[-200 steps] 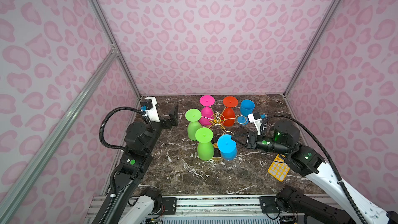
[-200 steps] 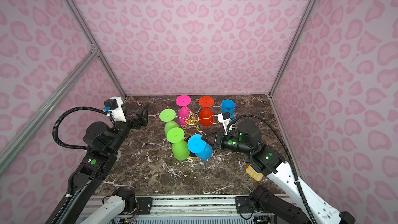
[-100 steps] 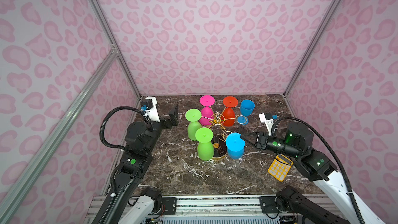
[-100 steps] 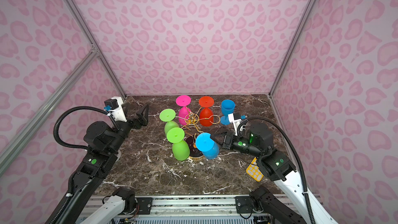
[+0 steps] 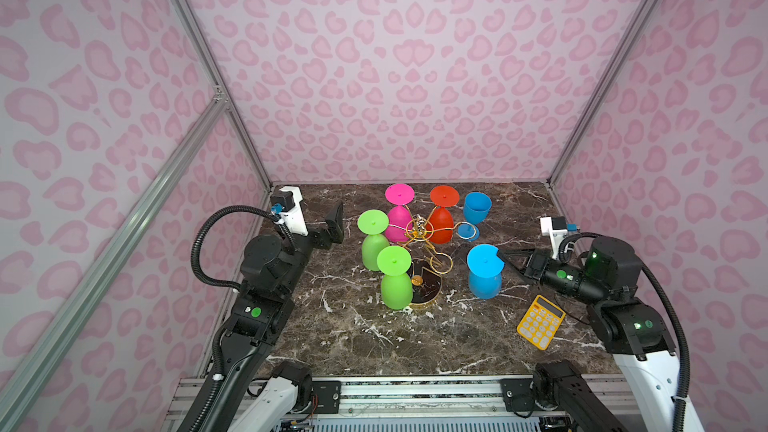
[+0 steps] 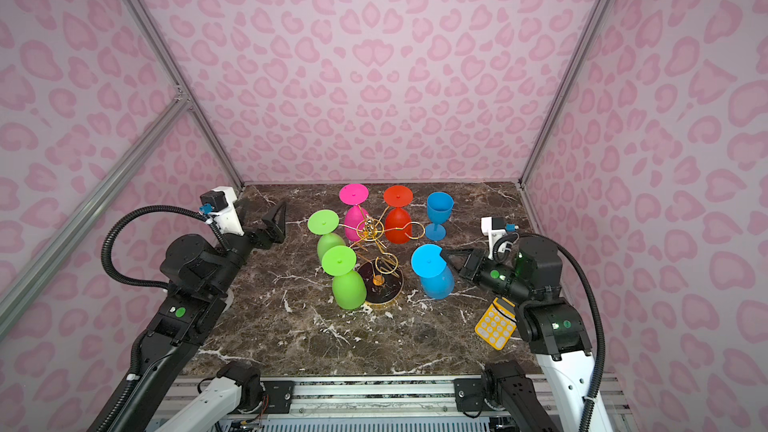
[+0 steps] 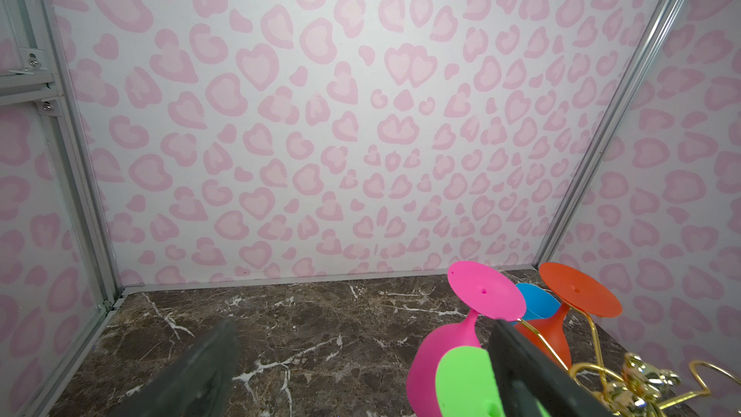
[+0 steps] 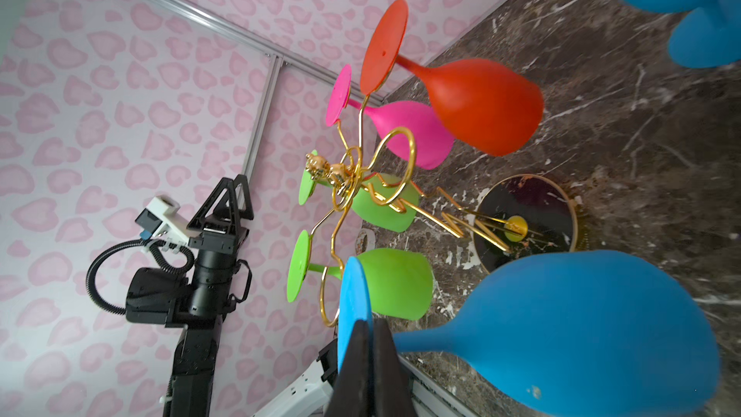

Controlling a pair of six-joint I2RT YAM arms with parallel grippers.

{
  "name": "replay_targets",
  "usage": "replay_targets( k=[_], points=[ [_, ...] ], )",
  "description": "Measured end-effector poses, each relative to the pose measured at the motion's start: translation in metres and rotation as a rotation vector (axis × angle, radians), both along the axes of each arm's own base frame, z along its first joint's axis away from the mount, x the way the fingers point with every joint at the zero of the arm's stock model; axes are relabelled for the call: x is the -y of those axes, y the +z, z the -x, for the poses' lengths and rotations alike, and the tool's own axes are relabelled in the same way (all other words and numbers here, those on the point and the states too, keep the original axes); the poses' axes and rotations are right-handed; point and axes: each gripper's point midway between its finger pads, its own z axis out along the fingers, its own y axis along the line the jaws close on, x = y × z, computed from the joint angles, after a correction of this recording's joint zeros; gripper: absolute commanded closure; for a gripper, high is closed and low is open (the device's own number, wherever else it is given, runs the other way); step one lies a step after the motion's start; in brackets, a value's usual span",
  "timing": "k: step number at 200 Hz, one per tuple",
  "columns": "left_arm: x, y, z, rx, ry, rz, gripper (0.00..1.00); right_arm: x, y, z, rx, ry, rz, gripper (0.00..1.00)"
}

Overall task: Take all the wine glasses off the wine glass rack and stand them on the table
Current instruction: 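Lift the glass high with the right gripper while the left gripper rises toward it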

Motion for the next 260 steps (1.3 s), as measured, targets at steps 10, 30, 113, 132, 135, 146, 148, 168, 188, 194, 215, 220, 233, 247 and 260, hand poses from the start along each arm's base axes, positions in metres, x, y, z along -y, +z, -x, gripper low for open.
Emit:
replay_targets(
  k=[10,30,113,132,135,146,148,168,188,194,215,220,233,247,260],
  points=[
    [0.000,0.000,0.000,0.001,0.000,0.000,0.02,0.010,0.000,-0.006,0.003,-0.034,-0.001,1.00],
    [0.000,0.004,0.001,0.005,-0.001,0.007,0.02,0.030,0.005,-0.018,0.014,-0.102,0.005,1.00],
    [0.024,0.076,0.011,0.076,-0.165,0.136,0.04,0.079,0.081,-0.072,0.272,-0.267,0.151,1.00],
    [0.040,0.090,0.012,0.070,-0.261,0.160,0.08,0.081,0.098,-0.088,0.323,-0.270,0.155,1.00],
    [0.043,0.092,0.012,0.069,-0.278,0.165,0.08,0.081,0.100,-0.090,0.330,-0.270,0.157,1.00],
    [0.055,0.102,0.011,0.060,-0.351,0.179,0.10,0.076,0.113,-0.095,0.368,-0.259,0.160,1.00],
    [0.057,0.103,0.010,0.058,-0.364,0.182,0.11,0.074,0.116,-0.096,0.378,-0.253,0.161,1.00],
    [0.082,0.113,0.004,0.013,-0.501,0.206,0.14,0.052,0.148,-0.101,0.484,-0.193,0.179,1.00],
    [0.103,0.117,0.001,-0.037,-0.626,0.231,0.16,0.025,0.171,-0.109,0.561,-0.118,0.195,1.00],
    [0.108,0.118,0.000,-0.051,-0.659,0.238,0.16,0.018,0.175,-0.112,0.577,-0.106,0.202,1.00],
    [0.124,0.119,-0.003,-0.105,-0.762,0.264,0.19,-0.010,0.191,-0.117,0.636,-0.037,0.217,1.00],
    [0.127,0.118,-0.004,-0.117,-0.782,0.269,0.19,-0.017,0.194,-0.118,0.649,-0.023,0.219,1.00],
    [0.134,0.119,-0.005,-0.144,-0.830,0.281,0.21,-0.035,0.201,-0.117,0.680,0.024,0.228,1.00],
    [0.140,0.122,-0.006,-0.164,-0.879,0.288,0.22,-0.052,0.206,-0.115,0.706,0.066,0.241,1.00],
    [0.145,0.124,-0.007,-0.181,-0.918,0.296,0.22,-0.066,0.211,-0.112,0.731,0.095,0.254,1.00]
  ],
)
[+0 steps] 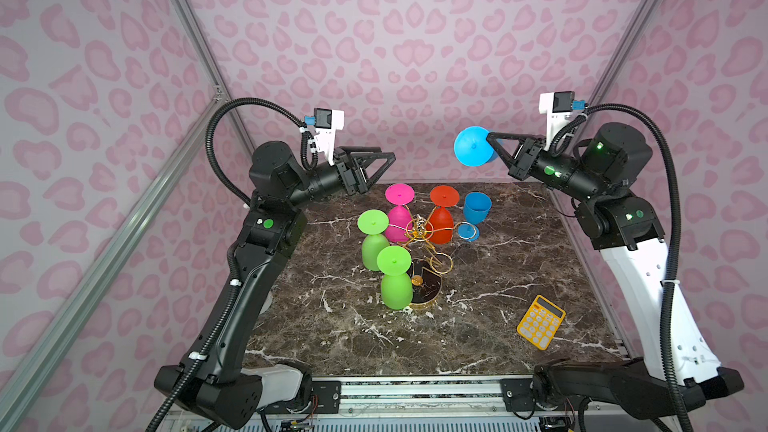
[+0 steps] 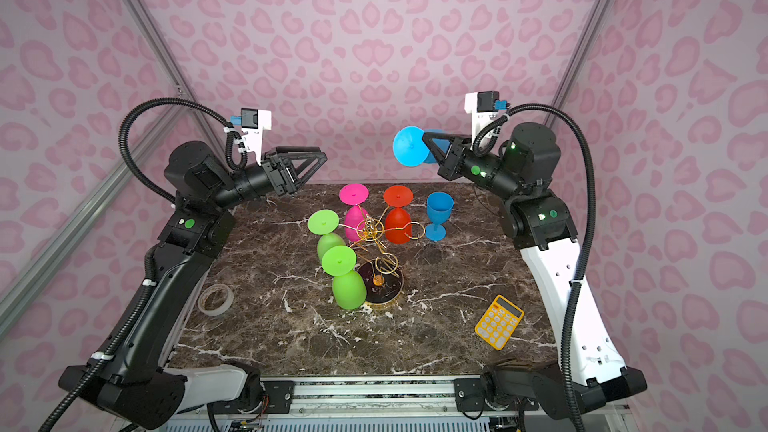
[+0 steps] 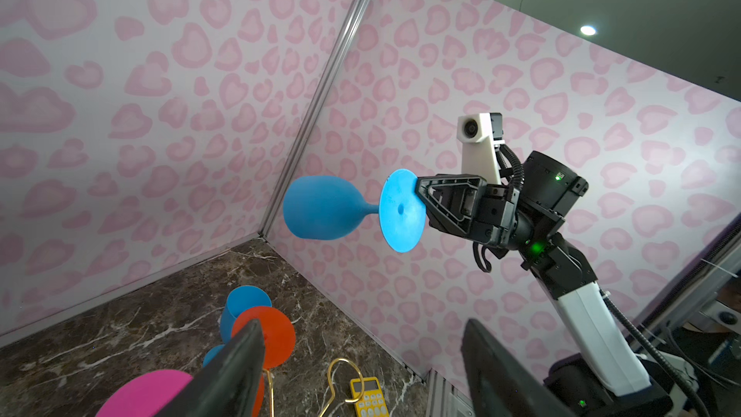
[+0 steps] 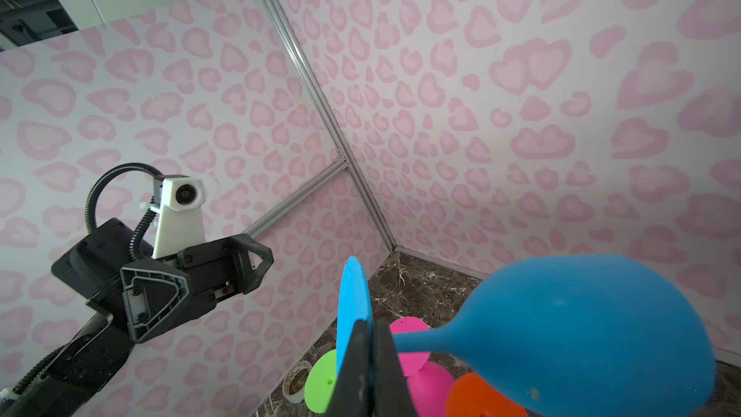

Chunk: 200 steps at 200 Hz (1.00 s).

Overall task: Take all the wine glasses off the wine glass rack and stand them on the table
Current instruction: 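Lift the glass high with the right gripper while the left gripper rises toward it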

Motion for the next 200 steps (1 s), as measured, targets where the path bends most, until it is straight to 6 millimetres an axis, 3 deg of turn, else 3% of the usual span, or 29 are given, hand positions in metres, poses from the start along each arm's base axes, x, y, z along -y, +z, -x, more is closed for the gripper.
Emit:
replay_targets(
  k=[94,148,200],
  points=[
    [0.040,-0.014,-0.014,-0.115,-0.224,-0.007,0.32,-0.059,-0.006,0.012,0.043,0.134,0.080,1.00],
    [0.054,-0.018,-0.012,-0.126,-0.287,-0.015,0.37,-0.073,-0.014,0.009,0.030,0.163,0.094,1.00],
    [0.063,-0.021,-0.009,-0.129,-0.330,-0.022,0.49,-0.080,-0.017,0.007,0.024,0.177,0.096,1.00]
  ],
)
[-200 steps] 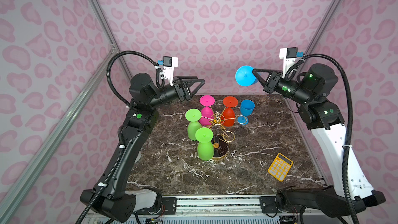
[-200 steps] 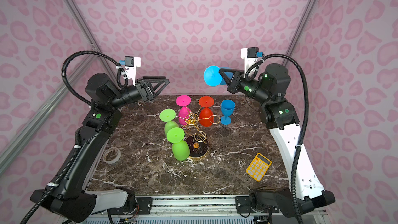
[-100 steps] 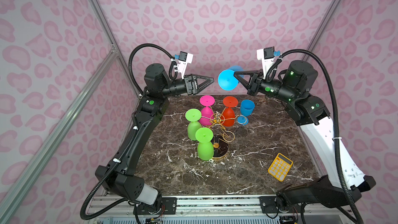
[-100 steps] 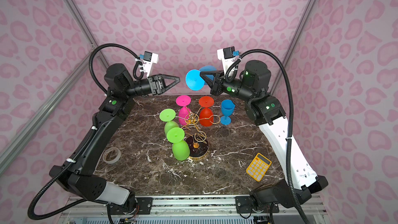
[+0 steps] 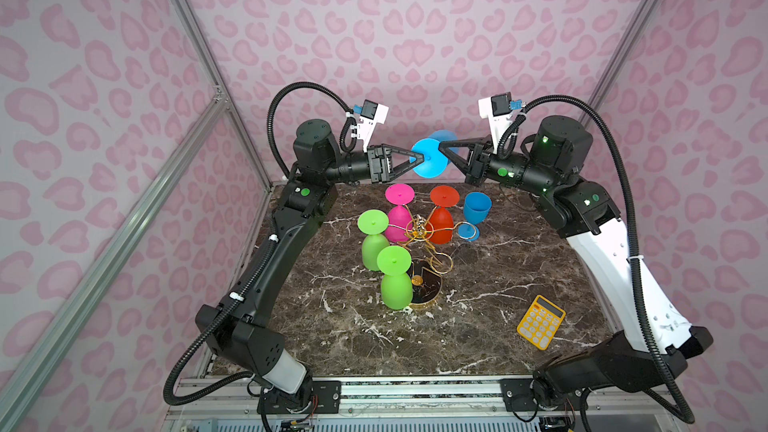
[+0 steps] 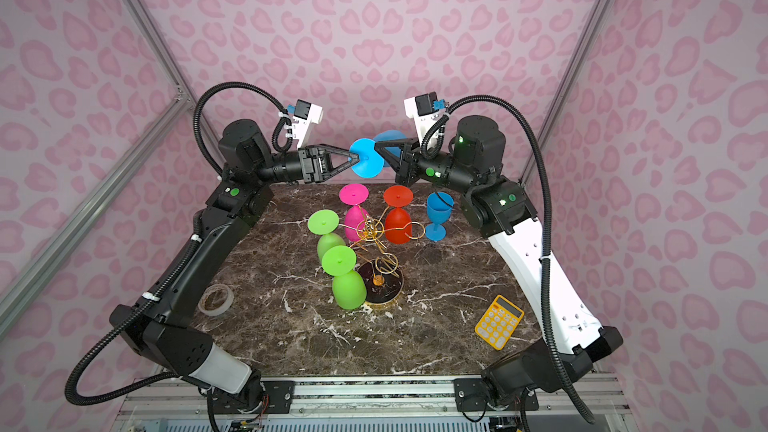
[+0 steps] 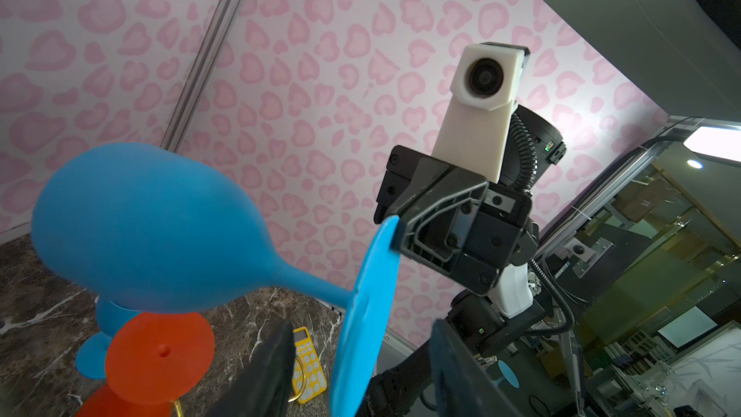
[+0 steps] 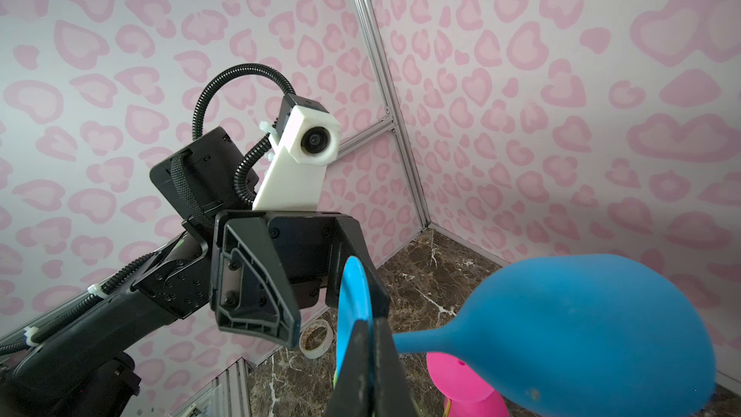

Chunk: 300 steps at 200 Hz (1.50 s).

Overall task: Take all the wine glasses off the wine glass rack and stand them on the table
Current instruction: 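Lift the glass high with the right gripper while the left gripper rises toward it, then close the left gripper on the glass base and open the right gripper, then draw the right gripper back and bring it to the glass bowl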

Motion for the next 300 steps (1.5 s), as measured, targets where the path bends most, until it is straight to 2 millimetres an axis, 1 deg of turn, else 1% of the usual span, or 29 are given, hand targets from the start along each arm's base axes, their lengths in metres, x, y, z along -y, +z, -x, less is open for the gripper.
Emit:
replay_targets(
  k=[22,70,80,82,84,113,145,151,172,185,192,201,207,219,236,246,257,272,282,292,300],
  points=[
    [0.003,0.000,0.000,-0.004,-0.009,0.000,0.54,-0.002,0.000,-0.001,0.000,0.002,-0.001,1.00],
    [0.005,0.003,0.002,-0.011,-0.027,0.004,0.62,-0.006,0.002,-0.003,0.005,0.001,-0.005,1.00],
    [0.005,0.004,0.001,-0.013,-0.027,0.005,0.63,-0.006,0.003,-0.004,0.011,-0.004,-0.009,1.00],
    [0.005,0.004,0.001,-0.012,-0.027,0.006,0.66,-0.006,0.004,-0.004,0.012,-0.003,-0.009,1.00],
    [0.005,0.004,0.001,-0.015,-0.027,0.006,0.67,-0.007,0.004,-0.004,0.013,-0.003,-0.010,1.00],
    [0.005,0.005,-0.002,-0.029,-0.020,0.010,0.75,-0.007,0.007,-0.005,0.024,-0.010,-0.016,1.00],
    [0.005,0.007,-0.005,-0.037,0.000,0.015,0.86,-0.009,0.012,-0.007,0.038,-0.020,-0.025,1.00],
    [0.005,0.007,-0.005,-0.042,0.003,0.016,0.88,-0.009,0.012,-0.007,0.039,-0.019,-0.026,0.97],
    [0.004,0.009,-0.004,-0.046,0.002,0.021,0.95,-0.007,0.013,-0.010,0.041,-0.042,-0.025,0.79],
    [0.005,0.012,-0.001,-0.031,-0.008,0.026,0.96,-0.008,0.011,-0.010,0.043,-0.040,-0.019,0.68],
    [0.006,0.013,-0.001,-0.030,-0.010,0.030,0.96,-0.008,0.009,-0.007,0.041,-0.038,-0.015,0.59],
    [0.006,0.015,0.000,-0.036,-0.011,0.038,0.96,-0.005,0.007,-0.004,0.041,-0.041,-0.006,0.43],
    [0.006,0.017,0.000,-0.033,-0.011,0.043,0.96,-0.001,0.007,-0.002,0.046,-0.052,-0.001,0.35],
    [0.005,0.022,-0.001,-0.029,-0.004,0.058,0.96,0.012,0.008,0.003,0.073,-0.095,0.009,0.24],
    [0.003,0.028,-0.002,-0.026,0.004,0.077,0.96,0.034,0.003,0.012,0.109,-0.158,0.029,0.12],
    [0.003,0.031,-0.002,-0.027,0.005,0.087,0.96,0.048,-0.005,0.017,0.133,-0.196,0.040,0.07],
    [0.003,0.034,-0.002,-0.027,0.009,0.098,0.96,0.062,-0.017,0.022,0.159,-0.233,0.052,0.05],
    [0.002,0.038,-0.002,-0.033,0.013,0.112,0.96,0.077,-0.041,0.023,0.188,-0.284,0.076,0.02],
    [0.002,0.040,-0.002,-0.040,0.011,0.121,0.96,0.083,-0.053,0.020,0.214,-0.318,0.094,0.02],
    [0.001,0.043,-0.001,-0.048,0.010,0.129,0.96,0.082,-0.065,0.017,0.239,-0.322,0.117,0.02],
    [0.001,0.045,-0.001,-0.051,0.009,0.137,0.96,0.081,-0.070,0.014,0.259,-0.326,0.130,0.02]
  ],
)
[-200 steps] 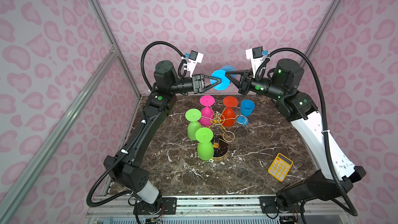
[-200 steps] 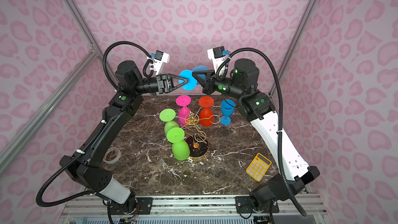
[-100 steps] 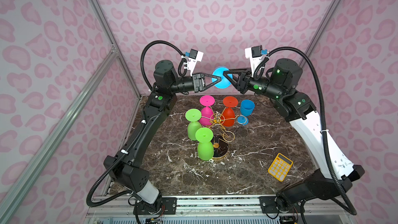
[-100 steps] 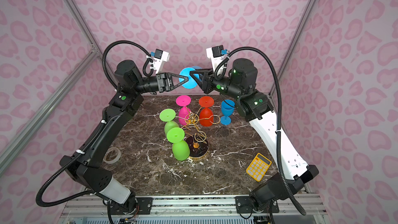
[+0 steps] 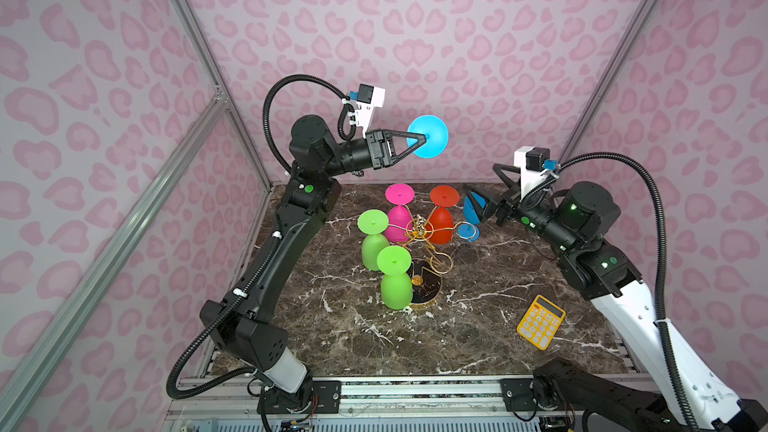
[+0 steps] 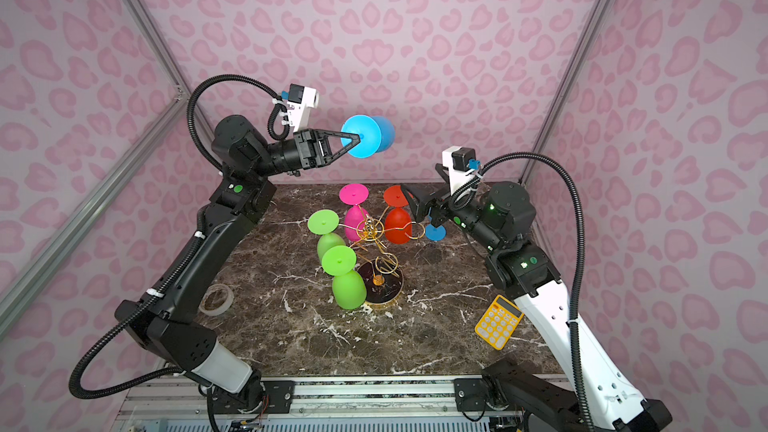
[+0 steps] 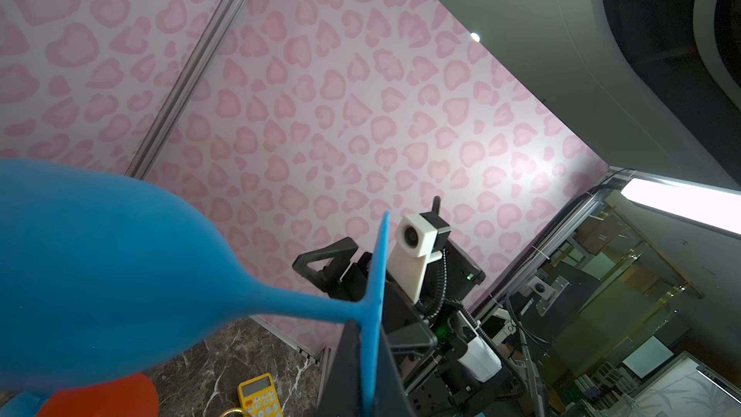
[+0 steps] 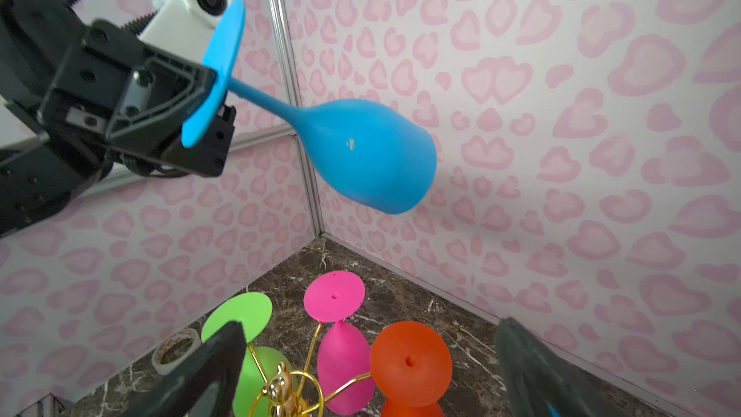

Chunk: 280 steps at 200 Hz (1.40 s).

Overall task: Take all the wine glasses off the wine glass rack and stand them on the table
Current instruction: 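Draw the right gripper back and bring it to the glass bowl, then close the right gripper on the glass bowl while the left gripper holds the base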

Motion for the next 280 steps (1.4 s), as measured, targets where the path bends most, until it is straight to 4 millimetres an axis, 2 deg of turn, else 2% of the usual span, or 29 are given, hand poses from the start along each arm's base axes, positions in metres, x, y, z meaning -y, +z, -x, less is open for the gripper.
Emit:
replay_targets(
  k=[52,95,129,183,256,280],
  points=[
    [-0.002,0.006,0.000,-0.017,0.007,0.024,0.96,-0.015,0.001,-0.030,0.171,-0.010,0.067,0.02],
    [-0.002,0.005,-0.003,-0.041,0.018,0.030,0.96,-0.034,0.020,-0.050,0.287,0.027,0.077,0.02],
    [-0.003,0.007,-0.004,-0.044,0.028,0.035,0.96,-0.051,0.028,-0.065,0.339,0.066,0.082,0.02],
    [-0.005,0.008,-0.001,-0.042,0.036,0.040,0.96,-0.080,0.034,-0.081,0.389,0.127,0.097,0.02],
    [-0.008,0.011,0.004,-0.036,0.041,0.046,0.96,-0.103,0.045,-0.098,0.436,0.141,0.093,0.02],
    [-0.009,0.011,0.004,-0.044,0.044,0.051,0.96,-0.110,0.048,-0.101,0.446,0.146,0.097,0.05]
  ],
)
